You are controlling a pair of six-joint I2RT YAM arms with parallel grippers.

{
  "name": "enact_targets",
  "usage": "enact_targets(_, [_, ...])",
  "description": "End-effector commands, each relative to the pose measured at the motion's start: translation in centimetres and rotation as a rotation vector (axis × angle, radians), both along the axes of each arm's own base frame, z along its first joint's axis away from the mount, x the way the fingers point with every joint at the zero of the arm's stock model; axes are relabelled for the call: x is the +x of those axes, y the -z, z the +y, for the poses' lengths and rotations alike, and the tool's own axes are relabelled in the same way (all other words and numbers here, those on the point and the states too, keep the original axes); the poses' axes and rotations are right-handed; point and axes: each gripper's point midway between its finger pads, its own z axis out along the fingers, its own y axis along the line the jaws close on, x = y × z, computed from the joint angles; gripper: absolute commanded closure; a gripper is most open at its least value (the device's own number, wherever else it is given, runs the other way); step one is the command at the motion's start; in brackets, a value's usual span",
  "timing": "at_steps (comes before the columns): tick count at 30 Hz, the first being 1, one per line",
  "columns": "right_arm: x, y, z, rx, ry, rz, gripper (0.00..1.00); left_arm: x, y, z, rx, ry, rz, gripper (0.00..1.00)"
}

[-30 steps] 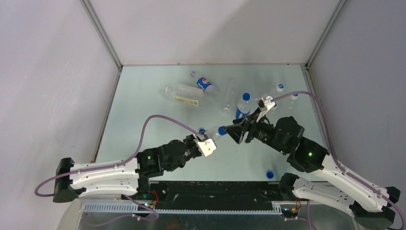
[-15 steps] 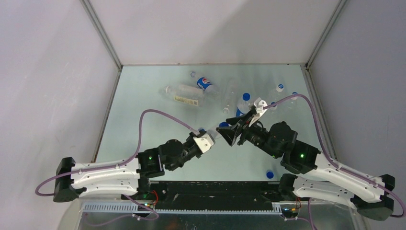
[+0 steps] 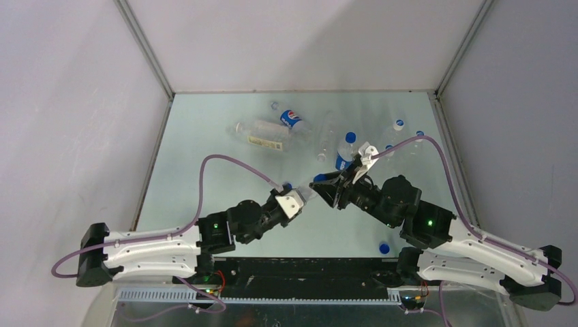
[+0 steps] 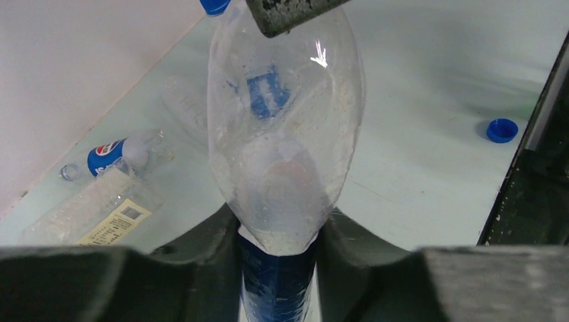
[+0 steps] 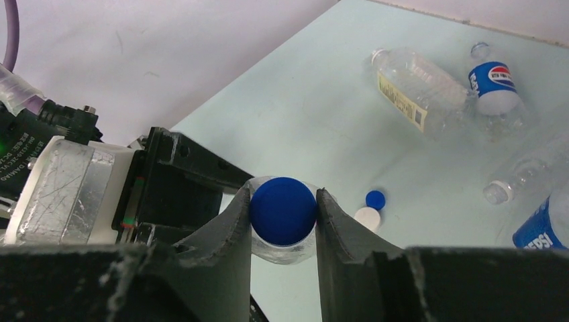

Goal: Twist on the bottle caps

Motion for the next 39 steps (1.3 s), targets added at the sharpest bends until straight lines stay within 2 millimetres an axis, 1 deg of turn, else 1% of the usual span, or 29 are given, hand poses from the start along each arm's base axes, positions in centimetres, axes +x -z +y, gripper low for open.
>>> enact_targets(1, [0.4, 0.5, -2.1, -0.049, 0.064, 0.0, 1.0, -0.3, -1.7, 0.5, -0.111, -0.014, 0.028, 0.51])
enact_targets(2, [0.4, 0.4, -2.4, -0.056, 0.07, 0.0, 1.0, -0.3, -1.4, 0.7, -0.113, -0.021, 0.043, 0.19])
enact_targets(3, [0.3, 1.1, -2.8, -0.092, 0.073, 0.01, 1.0, -0.3, -1.3, 0.9, -0.118, -0.026, 0.05, 0.1])
enact_targets(4, [0.4, 0.9, -3.2, -0.098, 0.086, 0.01, 1.0, -0.2, -1.0, 1.2, -0.122, -0.042, 0.065, 0.03])
enact_targets(5, [0.4, 1.6, -3.7, -0.137, 0.096, 0.02, 1.0, -0.1, -1.0, 1.7, -0.13, -0.06, 0.069, 0.02])
enact_targets(6, [0.6, 1.3, -4.3, -0.144, 0.12, 0.018, 1.0, 0.0, -0.9, 2.0, -0.132, -0.072, 0.078, 0.01])
enact_targets(7, [0.6, 1.6, -5.0, -0.175, 0.132, 0.024, 1.0, 0.3, -1.1, 2.6, -0.144, -0.095, 0.076, 0.0])
enact_targets(8, [0.8, 1.6, -5.6, -0.191, 0.156, 0.022, 1.0, 0.4, -0.9, 3.1, -0.14, -0.109, 0.082, 0.0])
enact_targets(9, [0.9, 1.9, -6.4, -0.223, 0.175, 0.027, 1.0, 1.1, -1.3, 4.0, -0.155, -0.148, 0.078, 0.0])
enact_targets(10, [1.1, 2.3, -7.2, -0.25, 0.199, 0.029, 1.0, 1.4, -1.1, 4.7, -0.151, -0.174, 0.086, 0.0])
enact_targets(13, [1.8, 2.5, -9.1, -0.301, 0.263, 0.019, 1.0, 3.2, -1.8, 7.7, -0.192, -0.281, 0.097, 0.0])
enact_targets(14, [2.2, 2.8, -9.9, -0.328, 0.296, 0.023, 1.0, 3.4, -1.7, 8.8, -0.188, -0.303, 0.101, 0.0])
enact_targets(15, [2.3, 2.9, -10.3, -0.342, 0.308, 0.022, 1.0, 4.2, -1.8, 10.0, -0.198, -0.354, 0.101, 0.0])
enact_targets(16, [2.7, 3.3, -11.1, -0.364, 0.338, 0.028, 1.0, 4.3, -2.0, 11.1, -0.206, -0.38, 0.1, 0.0])
enact_targets(17, [2.9, 3.4, -11.6, -0.376, 0.358, 0.028, 1.0, 5.0, -1.7, 12.5, -0.202, -0.436, 0.1, 0.0])
enact_targets(18, [3.3, 3.7, -12.2, -0.392, 0.385, 0.036, 1.0, 5.1, -2.3, 13.6, -0.227, -0.462, 0.091, 0.0])
enact_targets(19, [3.5, 3.9, -12.7, -0.406, 0.403, 0.036, 1.0, 5.7, -2.0, 15.0, -0.22, -0.519, 0.088, 0.0])
enact_targets(20, [3.9, 4.0, -13.3, -0.417, 0.429, 0.041, 1.0, 5.7, -2.4, 16.0, -0.239, -0.542, 0.078, 0.0])
enact_targets(21, [4.1, 4.3, -13.7, -0.43, 0.443, 0.04, 1.0, 6.2, -2.2, 17.4, -0.232, -0.594, 0.073, 0.0])
enact_targets(22, [4.6, 4.3, -14.2, -0.429, 0.471, 0.038, 1.0, 6.2, -2.4, 18.3, -0.248, -0.618, 0.064, 0.0])
enact_targets(23, [4.8, 4.6, -14.4, -0.433, 0.481, 0.04, 1.0, 6.5, -2.3, 19.6, -0.246, -0.669, 0.058, 0.0])
enact_targets(24, [5.2, 4.4, -14.8, -0.422, 0.504, 0.035, 1.0, 6.5, -2.5, 20.6, -0.259, -0.698, 0.047, 0.0])
enact_targets(25, [5.4, 4.8, -14.8, -0.424, 0.509, 0.038, 1.0, 6.6, -2.4, 21.6, -0.251, -0.736, 0.039, 0.0])
enact_targets(26, [5.9, 4.7, -15.1, -0.413, 0.53, 0.034, 1.0, 6.6, -2.7, 22.4, -0.263, -0.762, 0.028, 0.0])
enact_targets(28, [6.4, 5.6, -15.2, -0.417, 0.54, 0.04, 1.0, 6.6, -2.9, 24.0, -0.266, -0.819, 0.007, 0.0])
enact_targets(31, [7.1, 6.2, -15.1, -0.409, 0.55, 0.045, 1.0, 6.8, -2.6, 24.7, -0.275, -0.852, -0.01, 0.0])
enact_targets(32, [7.3, 6.7, -15.1, -0.419, 0.552, 0.05, 1.0, 6.9, -2.0, 24.7, -0.269, -0.861, -0.005, 0.0])
enact_targets(35, [8.0, 7.1, -15.1, -0.42, 0.567, 0.048, 1.0, 7.3, -1.6, 24.4, -0.273, -0.866, 0.005, 0.0])
enact_targets(39, [8.4, 7.8, -15.1, -0.432, 0.572, 0.06, 1.0, 7.6, -1.4, 23.7, -0.256, -0.844, 0.016, 0.0])
